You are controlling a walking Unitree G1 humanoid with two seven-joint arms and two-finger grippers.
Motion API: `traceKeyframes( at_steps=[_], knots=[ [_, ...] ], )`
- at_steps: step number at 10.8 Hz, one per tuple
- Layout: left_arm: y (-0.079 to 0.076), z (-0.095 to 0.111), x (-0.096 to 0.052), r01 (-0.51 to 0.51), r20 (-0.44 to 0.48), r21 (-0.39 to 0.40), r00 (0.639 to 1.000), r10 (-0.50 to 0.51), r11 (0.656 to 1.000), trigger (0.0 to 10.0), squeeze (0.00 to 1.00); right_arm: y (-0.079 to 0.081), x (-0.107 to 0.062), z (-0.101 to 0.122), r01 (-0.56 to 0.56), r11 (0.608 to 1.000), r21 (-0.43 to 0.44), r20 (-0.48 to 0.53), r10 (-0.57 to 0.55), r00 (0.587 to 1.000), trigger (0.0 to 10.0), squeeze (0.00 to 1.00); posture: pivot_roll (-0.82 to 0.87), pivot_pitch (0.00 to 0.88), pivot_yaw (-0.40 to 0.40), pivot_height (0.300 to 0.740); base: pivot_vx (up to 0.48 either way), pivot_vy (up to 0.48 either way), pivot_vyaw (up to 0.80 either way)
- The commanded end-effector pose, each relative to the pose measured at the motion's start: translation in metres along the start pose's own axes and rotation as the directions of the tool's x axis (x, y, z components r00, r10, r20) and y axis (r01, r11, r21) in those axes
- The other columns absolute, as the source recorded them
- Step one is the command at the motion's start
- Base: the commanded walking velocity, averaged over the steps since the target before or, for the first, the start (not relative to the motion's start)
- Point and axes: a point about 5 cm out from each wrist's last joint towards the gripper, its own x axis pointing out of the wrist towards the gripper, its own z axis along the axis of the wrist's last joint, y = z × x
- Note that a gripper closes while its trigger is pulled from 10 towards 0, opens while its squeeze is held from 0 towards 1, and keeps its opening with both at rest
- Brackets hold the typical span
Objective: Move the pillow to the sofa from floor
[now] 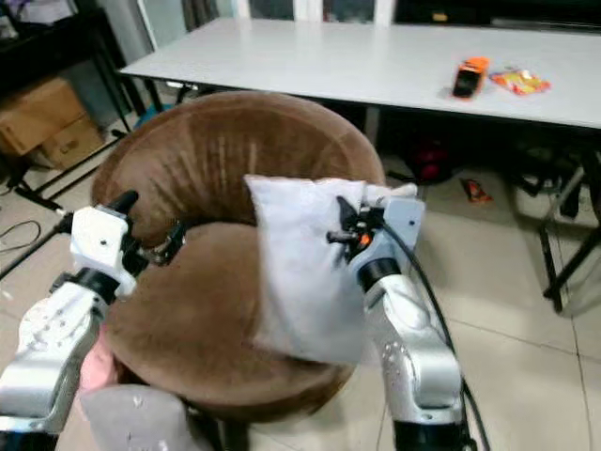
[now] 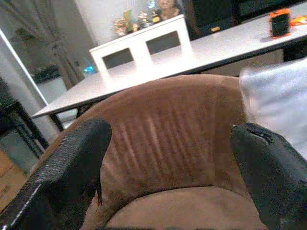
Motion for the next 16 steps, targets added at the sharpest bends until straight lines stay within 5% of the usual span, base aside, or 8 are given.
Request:
traceKeyframes(
  at_steps=[1,16],
  knots=[
    [0.005,0.001,-0.002,-0.013,0.001,0.026,1.0,0.013,1.0,10.0,0.0,0.006,0.004,0.016,-0.033,0.999,-0.002,0.074,0.033,0.997,10.0,0.0,-0.06,0.0,0.088,0.74,0.244,0.0,0.0],
    [0.004,0.002,0.0,0.003,0.017,0.034,1.0,-0.003,0.999,10.0,0.0,0.019,0.006,0.009,-0.115,0.992,-0.044,0.043,0.117,0.992,10.0,0.0,-0.06,0.0,0.092,0.74,0.259,0.0,0.18]
  ],
)
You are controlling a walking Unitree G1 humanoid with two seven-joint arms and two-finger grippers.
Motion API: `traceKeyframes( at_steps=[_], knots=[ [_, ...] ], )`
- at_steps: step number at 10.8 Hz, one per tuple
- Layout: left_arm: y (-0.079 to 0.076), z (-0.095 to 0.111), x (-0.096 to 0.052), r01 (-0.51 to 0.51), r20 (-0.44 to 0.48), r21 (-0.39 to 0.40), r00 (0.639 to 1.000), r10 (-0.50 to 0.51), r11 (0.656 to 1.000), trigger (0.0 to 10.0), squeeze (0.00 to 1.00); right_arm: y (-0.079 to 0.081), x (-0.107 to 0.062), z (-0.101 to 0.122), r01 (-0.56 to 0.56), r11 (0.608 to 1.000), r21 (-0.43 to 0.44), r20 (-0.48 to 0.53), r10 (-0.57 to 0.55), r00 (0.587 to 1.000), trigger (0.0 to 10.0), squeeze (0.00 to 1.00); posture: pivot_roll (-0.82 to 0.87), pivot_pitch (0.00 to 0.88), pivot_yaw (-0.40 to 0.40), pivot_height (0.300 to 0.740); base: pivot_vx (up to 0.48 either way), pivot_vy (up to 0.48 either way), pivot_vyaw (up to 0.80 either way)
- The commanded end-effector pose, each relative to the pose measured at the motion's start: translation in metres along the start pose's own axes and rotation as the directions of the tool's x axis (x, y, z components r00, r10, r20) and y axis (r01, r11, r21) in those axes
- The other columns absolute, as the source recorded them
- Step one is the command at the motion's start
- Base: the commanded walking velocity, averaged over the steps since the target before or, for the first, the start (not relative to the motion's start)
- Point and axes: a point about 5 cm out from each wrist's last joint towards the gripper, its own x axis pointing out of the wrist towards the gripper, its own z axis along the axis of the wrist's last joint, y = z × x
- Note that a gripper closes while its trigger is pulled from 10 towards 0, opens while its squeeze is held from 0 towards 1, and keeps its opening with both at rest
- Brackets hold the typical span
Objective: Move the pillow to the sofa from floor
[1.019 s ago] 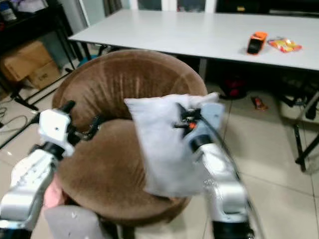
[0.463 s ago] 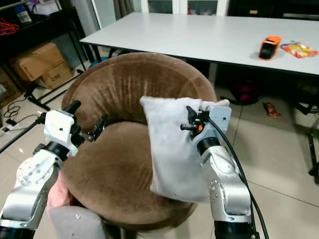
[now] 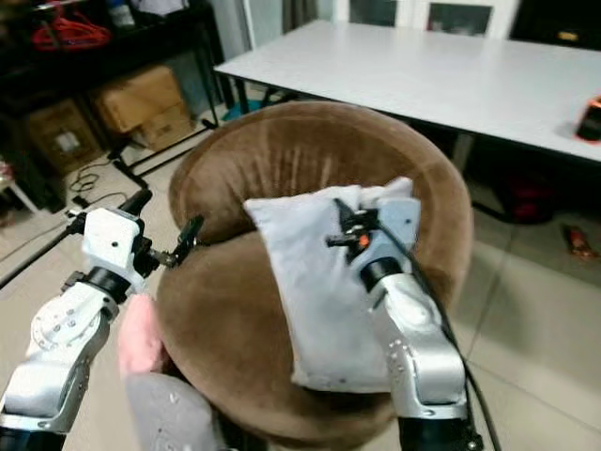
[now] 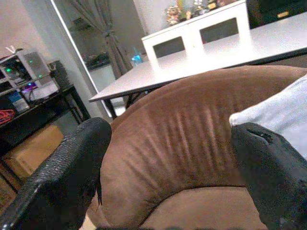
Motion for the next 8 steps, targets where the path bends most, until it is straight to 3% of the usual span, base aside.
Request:
traceKeyframes(
  at_steps=[1,4,5,6,8],
  knots=[
    [0.007,0.0,-0.002,-0.016,-0.011,0.024,1.0,0.017,1.0,10.0,0.0,0.013,0.004,0.009,-0.044,0.999,-0.006,0.049,0.044,0.998,10.0,0.0,-0.06,0.0,0.092,0.74,0.262,0.0,0.0],
    [0.006,-0.005,0.0,0.033,-0.042,0.013,0.999,-0.033,0.999,10.0,0.0,0.012,0.005,0.006,-0.031,0.999,-0.021,0.034,0.031,0.999,10.0,0.0,-0.05,0.0,0.089,0.74,0.169,0.0,0.0],
    [0.007,-0.006,0.006,0.098,-0.038,-0.011,0.994,-0.099,0.995,10.0,0.09,0.013,0.006,0.004,-0.035,0.999,-0.027,0.023,0.036,0.999,10.0,0.0,-0.05,0.0,0.089,0.74,0.0,0.0,0.0],
    [0.009,-0.003,0.011,0.149,-0.012,-0.056,0.989,-0.15,0.987,10.0,1.0,0.014,0.007,0.004,-0.041,0.999,-0.027,0.022,0.042,0.999,10.0,0.0,-0.05,0.0,0.089,0.74,0.0,0.0,0.0],
    [0.007,0.006,0.027,0.331,0.037,-0.125,0.944,-0.329,0.935,10.0,1.0,0.018,0.008,0.007,-0.069,0.997,-0.024,0.031,0.07,0.997,10.0,0.0,-0.06,0.0,0.087,0.74,0.0,0.0,0.0]
  ],
)
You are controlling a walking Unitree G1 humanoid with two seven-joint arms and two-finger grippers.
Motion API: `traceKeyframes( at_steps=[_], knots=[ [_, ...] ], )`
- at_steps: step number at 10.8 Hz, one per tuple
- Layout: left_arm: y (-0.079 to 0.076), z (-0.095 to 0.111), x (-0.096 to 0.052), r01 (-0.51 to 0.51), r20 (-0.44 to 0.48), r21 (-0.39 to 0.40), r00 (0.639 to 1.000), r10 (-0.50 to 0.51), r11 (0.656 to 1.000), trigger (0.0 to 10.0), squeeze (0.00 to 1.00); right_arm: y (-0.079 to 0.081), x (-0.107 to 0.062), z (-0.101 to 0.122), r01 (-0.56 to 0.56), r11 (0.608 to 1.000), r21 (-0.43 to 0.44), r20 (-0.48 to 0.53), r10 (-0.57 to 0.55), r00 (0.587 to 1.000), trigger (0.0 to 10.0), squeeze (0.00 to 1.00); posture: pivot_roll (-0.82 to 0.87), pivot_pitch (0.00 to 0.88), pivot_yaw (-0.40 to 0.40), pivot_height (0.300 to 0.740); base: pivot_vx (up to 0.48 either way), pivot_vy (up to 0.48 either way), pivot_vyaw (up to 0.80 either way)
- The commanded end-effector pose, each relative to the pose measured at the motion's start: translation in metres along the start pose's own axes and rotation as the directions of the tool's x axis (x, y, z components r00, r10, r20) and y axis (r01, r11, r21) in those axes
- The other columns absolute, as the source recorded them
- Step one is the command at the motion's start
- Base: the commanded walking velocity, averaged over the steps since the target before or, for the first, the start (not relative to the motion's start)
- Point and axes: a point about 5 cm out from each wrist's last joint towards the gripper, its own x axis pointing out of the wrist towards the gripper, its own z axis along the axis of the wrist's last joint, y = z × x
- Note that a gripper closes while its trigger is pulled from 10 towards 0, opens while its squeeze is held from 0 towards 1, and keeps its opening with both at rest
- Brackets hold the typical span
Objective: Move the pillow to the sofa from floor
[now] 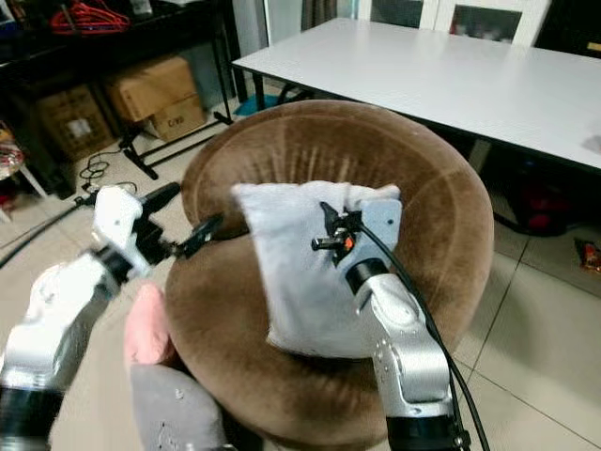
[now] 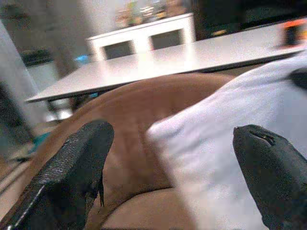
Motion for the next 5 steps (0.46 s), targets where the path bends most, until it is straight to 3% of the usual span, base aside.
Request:
traceKeyframes(
  at_steps=[1,2,5],
  knots=[
    [-0.001,-0.001,0.004,0.096,-0.021,-0.019,0.995,-0.097,0.995,10.0,1.0,0.007,0.004,0.014,-0.046,0.999,-0.009,0.06,0.046,0.997,10.0,0.0,-0.06,0.0,0.089,0.74,0.0,0.0,0.0],
    [0.0,-0.006,0.011,0.246,-0.077,-0.05,0.965,-0.249,0.968,10.0,1.0,0.01,0.006,0.015,-0.066,0.998,-0.015,0.063,0.067,0.996,10.0,0.0,-0.06,0.0,0.089,0.74,0.0,0.0,0.0],
    [0.019,-0.015,0.03,0.364,-0.192,-0.086,0.907,-0.374,0.927,10.0,1.0,0.019,0.004,0.021,-0.132,0.991,-0.023,0.086,0.133,0.987,10.0,0.0,-0.08,0.0,0.105,0.74,0.0,0.0,0.0]
  ],
)
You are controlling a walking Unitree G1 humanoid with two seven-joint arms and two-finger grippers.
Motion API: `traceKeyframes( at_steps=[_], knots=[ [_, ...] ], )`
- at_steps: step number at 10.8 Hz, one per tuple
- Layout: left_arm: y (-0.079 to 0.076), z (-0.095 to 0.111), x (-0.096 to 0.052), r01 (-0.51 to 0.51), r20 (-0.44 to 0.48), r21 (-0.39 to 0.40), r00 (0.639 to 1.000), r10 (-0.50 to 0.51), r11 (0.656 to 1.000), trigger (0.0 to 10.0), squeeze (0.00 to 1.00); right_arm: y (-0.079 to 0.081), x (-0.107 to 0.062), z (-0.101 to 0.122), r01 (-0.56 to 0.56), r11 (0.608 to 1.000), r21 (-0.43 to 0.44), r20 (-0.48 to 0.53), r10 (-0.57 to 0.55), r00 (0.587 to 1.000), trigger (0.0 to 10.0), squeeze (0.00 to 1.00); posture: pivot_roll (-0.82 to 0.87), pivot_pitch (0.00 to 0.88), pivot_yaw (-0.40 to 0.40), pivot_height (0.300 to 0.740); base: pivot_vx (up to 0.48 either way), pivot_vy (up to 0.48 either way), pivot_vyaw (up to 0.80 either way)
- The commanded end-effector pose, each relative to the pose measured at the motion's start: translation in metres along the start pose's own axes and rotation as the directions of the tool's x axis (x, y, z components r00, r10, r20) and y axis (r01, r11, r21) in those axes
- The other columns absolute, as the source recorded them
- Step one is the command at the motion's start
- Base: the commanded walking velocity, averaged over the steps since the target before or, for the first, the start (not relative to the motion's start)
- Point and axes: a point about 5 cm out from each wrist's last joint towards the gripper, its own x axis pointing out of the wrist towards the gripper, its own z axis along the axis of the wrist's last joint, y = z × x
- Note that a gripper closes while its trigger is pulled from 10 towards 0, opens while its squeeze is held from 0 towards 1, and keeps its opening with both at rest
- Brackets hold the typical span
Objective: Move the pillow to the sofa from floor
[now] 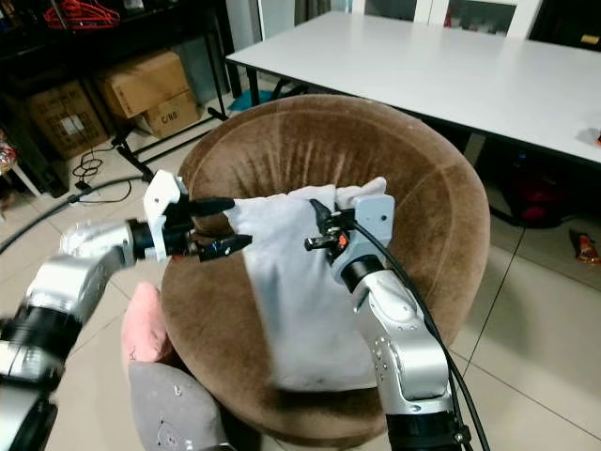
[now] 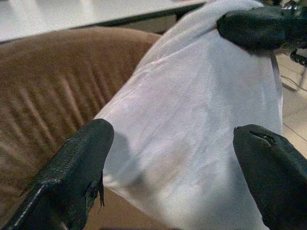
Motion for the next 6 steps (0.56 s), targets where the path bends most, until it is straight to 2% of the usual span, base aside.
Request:
traceKeyframes(
  at_steps=[1,2,3,4,5,6],
  knots=[
    [0.002,0.0,-0.002,0.012,-0.027,0.022,1.0,-0.012,1.0,10.0,1.0,0.011,0.002,0.018,-0.059,0.998,-0.016,0.079,0.06,0.995,10.0,0.0,-0.08,0.0,0.11,0.74,0.0,0.0,0.0],
    [0.008,0.009,0.003,0.015,0.004,0.048,1.0,-0.015,0.999,10.0,1.0,0.012,0.001,0.018,-0.067,0.998,-0.016,0.081,0.068,0.994,10.0,0.0,-0.09,0.0,0.118,0.74,0.0,0.0,0.0],
    [0.017,0.028,0.006,-0.039,0.111,0.083,0.993,0.03,0.996,10.0,1.0,0.013,0.0,0.019,-0.074,0.997,-0.017,0.082,0.075,0.994,10.0,0.0,-0.09,0.0,0.121,0.74,0.0,0.0,0.0],
    [0.024,0.042,0.007,-0.074,0.163,0.084,0.985,0.06,0.994,10.0,1.0,0.013,-0.001,0.018,-0.086,0.996,-0.018,0.076,0.087,0.993,10.0,0.0,-0.09,0.0,0.125,0.74,0.0,0.0,0.0],
    [0.028,0.043,0.008,-0.083,0.149,0.088,0.986,0.069,0.993,10.0,1.0,0.013,-0.003,0.016,-0.097,0.995,-0.021,0.067,0.098,0.993,10.0,0.0,-0.1,0.0,0.133,0.74,0.0,0.0,0.0],
    [0.033,0.04,0.008,-0.103,0.11,0.087,0.99,0.093,0.991,10.0,0.89,0.015,-0.005,0.013,-0.121,0.992,-0.024,0.051,0.122,0.991,10.0,0.0,-0.1,0.0,0.14,0.74,0.0,0.0,0.0]
  ],
)
